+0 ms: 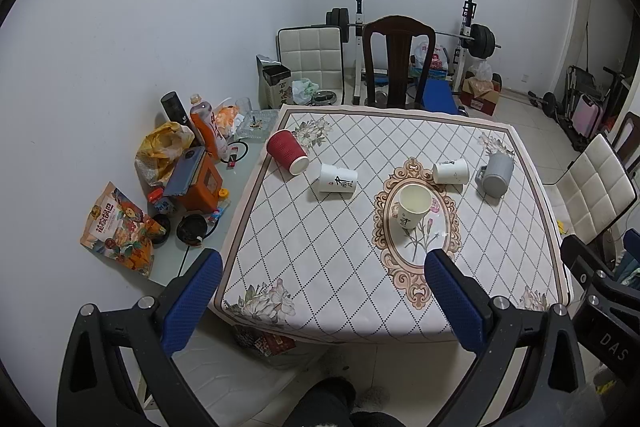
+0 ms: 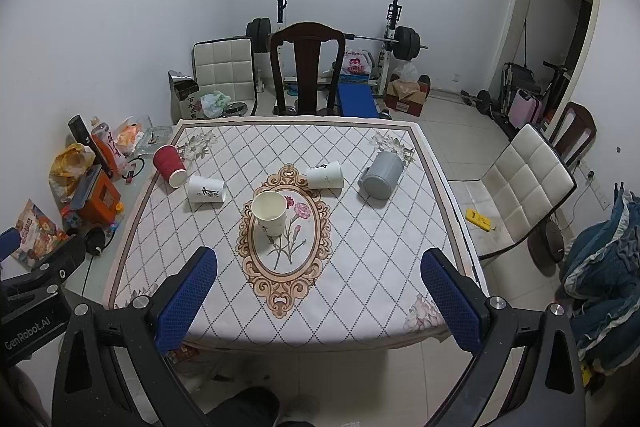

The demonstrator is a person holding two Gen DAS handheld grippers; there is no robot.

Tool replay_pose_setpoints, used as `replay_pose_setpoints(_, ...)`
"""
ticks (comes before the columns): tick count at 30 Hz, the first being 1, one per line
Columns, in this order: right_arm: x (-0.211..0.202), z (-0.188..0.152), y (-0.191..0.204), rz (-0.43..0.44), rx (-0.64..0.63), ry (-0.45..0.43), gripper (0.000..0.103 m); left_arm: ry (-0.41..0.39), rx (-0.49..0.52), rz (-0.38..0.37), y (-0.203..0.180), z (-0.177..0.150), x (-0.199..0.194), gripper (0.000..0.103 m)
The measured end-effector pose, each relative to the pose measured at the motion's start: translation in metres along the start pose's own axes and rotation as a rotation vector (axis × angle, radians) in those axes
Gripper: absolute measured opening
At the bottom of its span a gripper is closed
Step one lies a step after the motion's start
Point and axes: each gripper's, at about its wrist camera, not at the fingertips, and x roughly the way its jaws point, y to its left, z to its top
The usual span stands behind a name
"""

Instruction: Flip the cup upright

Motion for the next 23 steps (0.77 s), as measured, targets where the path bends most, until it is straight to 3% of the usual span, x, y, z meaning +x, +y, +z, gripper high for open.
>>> replay_pose_setpoints(23, -0.0004, 0.0065, 0.0057, 0.009, -0.009, -0.002, 0.103, -0.001, -0.003, -0.001, 0.0028, 0.0022, -0.0002, 0.103)
